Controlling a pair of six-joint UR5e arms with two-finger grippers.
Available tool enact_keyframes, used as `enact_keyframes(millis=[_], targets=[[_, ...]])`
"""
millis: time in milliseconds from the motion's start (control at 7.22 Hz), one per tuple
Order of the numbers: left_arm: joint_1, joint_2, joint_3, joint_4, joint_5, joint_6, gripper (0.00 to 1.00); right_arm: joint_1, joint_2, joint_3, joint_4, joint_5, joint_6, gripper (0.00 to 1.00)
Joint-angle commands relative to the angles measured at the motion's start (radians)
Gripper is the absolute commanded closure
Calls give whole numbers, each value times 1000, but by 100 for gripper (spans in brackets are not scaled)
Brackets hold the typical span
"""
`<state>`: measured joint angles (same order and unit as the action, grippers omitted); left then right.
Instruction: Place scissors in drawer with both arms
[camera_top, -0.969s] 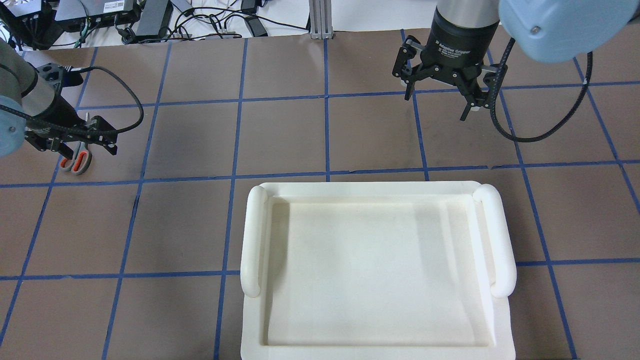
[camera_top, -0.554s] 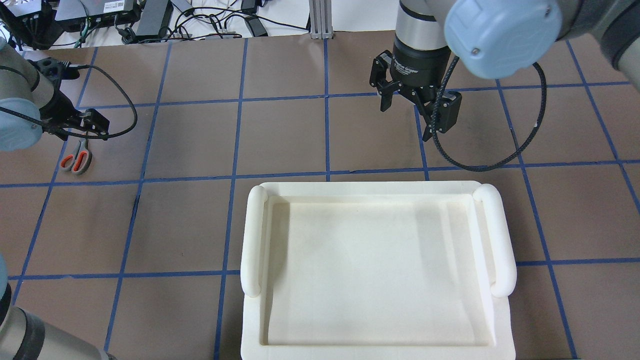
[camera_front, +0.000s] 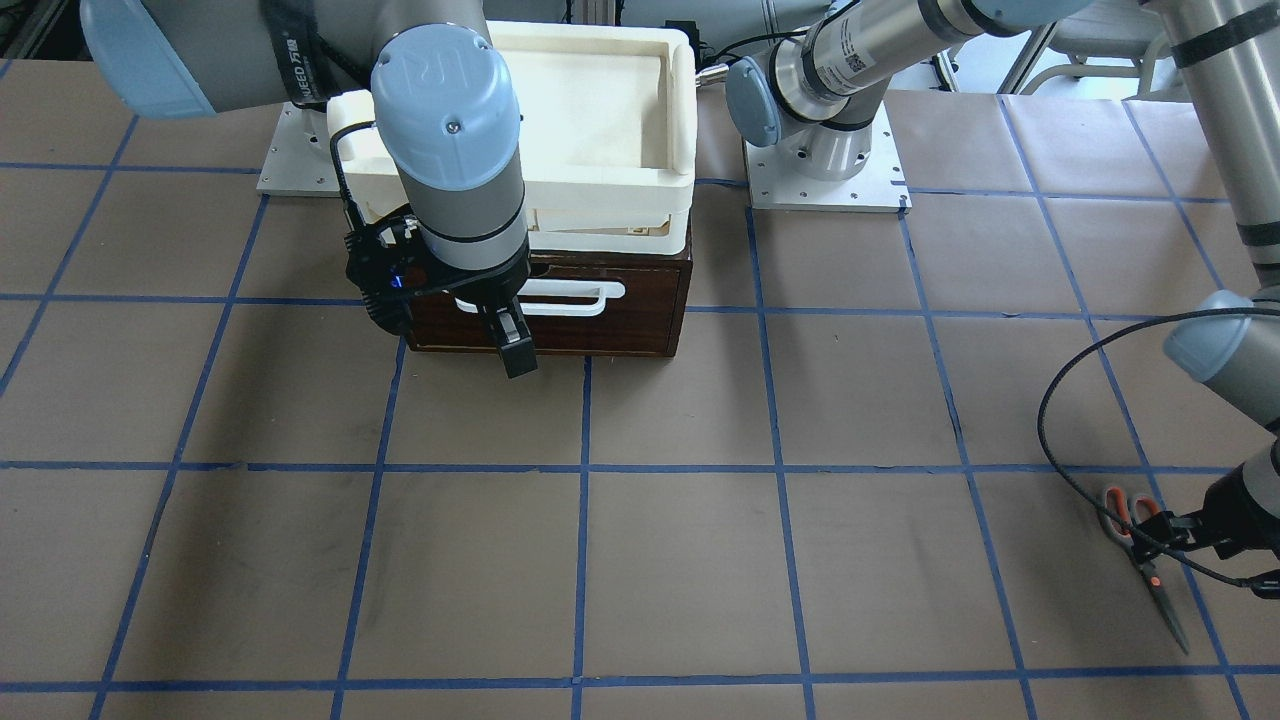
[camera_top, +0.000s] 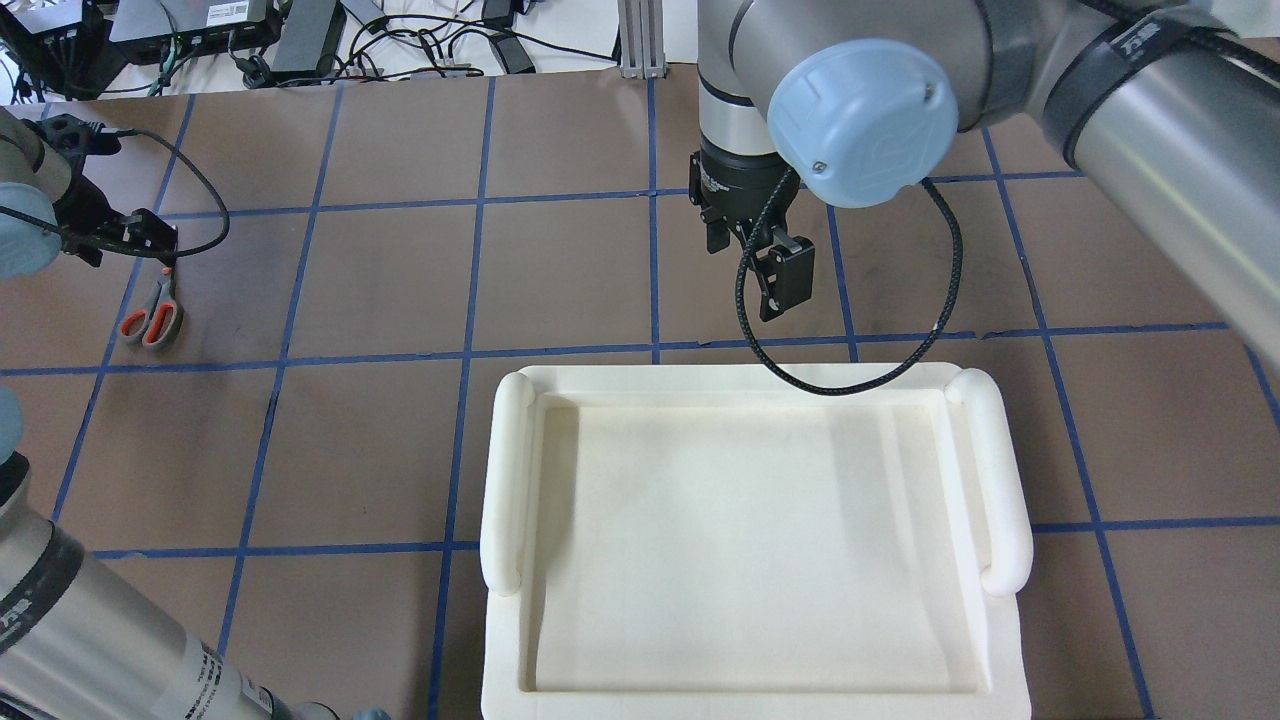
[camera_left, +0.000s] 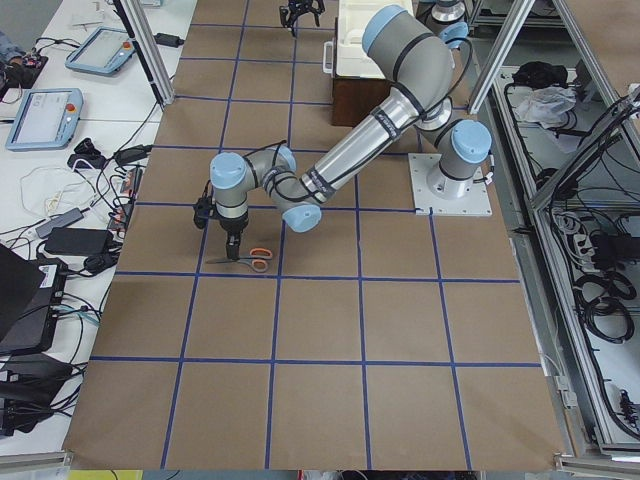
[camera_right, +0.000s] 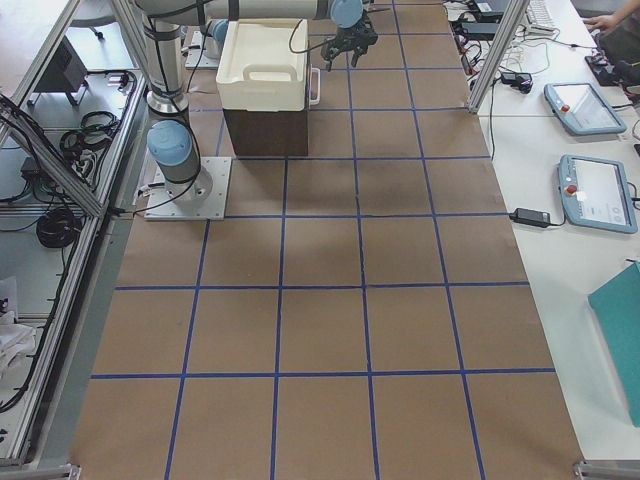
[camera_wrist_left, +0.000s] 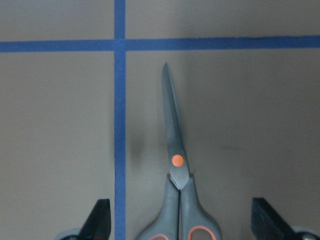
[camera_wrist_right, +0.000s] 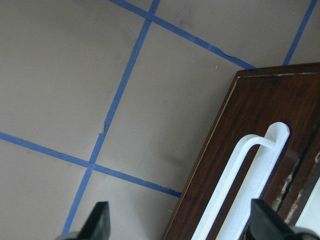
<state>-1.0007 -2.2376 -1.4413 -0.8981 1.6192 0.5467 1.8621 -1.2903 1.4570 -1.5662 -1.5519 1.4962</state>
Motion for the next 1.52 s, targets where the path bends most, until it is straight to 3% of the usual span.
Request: enact_keyframes(millis=[0, 415, 969, 1385], targets=[[2, -89, 55, 4, -7, -46, 4, 11, 49, 0, -2, 19, 120, 0], [-19, -51, 30, -11, -4, -102, 12, 23, 72, 2, -5, 104, 202, 0], [10, -42, -16, -7, -7, -68, 13, 25, 83, 45, 6, 92, 219, 0], [33, -25, -22, -15, -10, -54, 25, 25, 85, 57, 12, 99, 225, 0]])
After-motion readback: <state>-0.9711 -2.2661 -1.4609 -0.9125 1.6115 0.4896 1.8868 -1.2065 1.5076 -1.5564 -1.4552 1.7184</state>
